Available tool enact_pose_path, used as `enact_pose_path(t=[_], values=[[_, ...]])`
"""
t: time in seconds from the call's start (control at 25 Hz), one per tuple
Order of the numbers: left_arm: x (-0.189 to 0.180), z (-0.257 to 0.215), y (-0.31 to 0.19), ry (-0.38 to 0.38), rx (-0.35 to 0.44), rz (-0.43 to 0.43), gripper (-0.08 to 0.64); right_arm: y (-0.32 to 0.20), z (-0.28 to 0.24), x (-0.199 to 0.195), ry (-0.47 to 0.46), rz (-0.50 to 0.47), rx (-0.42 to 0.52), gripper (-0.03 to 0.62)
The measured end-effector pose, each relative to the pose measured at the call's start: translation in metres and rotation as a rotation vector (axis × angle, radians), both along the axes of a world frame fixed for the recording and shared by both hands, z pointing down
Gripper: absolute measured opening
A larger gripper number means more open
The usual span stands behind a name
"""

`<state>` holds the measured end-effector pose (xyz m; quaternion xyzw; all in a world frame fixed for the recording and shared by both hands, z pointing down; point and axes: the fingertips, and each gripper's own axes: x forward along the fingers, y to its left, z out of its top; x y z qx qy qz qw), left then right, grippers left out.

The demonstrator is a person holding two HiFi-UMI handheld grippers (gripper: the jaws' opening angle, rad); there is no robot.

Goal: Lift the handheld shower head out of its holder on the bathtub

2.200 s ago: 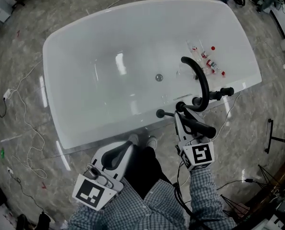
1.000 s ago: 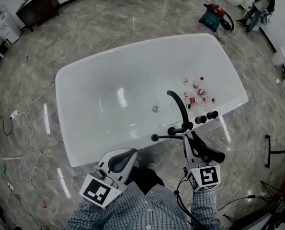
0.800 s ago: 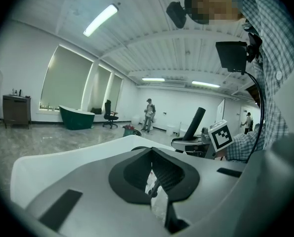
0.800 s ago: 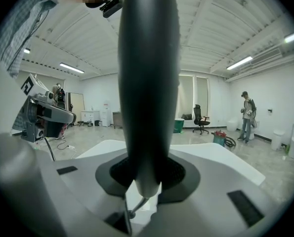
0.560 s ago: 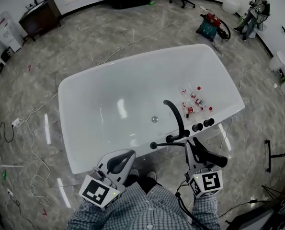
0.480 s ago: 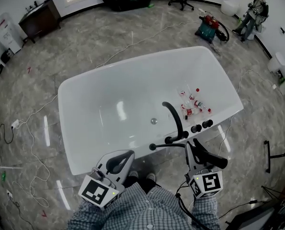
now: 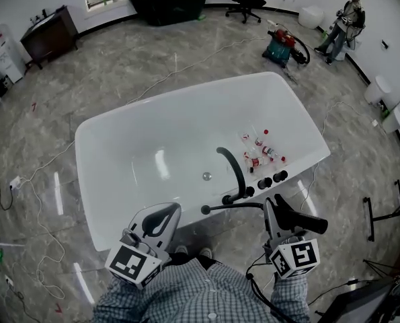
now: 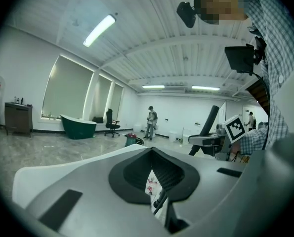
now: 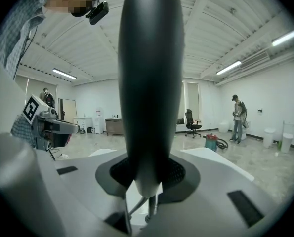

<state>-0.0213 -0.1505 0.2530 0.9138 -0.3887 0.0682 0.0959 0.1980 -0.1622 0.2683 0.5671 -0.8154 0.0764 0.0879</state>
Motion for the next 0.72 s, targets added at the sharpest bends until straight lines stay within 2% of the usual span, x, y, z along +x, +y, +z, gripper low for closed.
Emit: enact_pose_path(t=[0.32,0.72], values=[[0.01,-0.008,-0.006,0.013,0.027,0.016,0.006,0.004,-0.018,0.006,0.013,0.004,0.026,0.103],[0.015,-0.007,-0.008,0.026,0.023,0.016,0.007,0.002,-0.017,0.009,0.02,-0.004,0.03,0.103]])
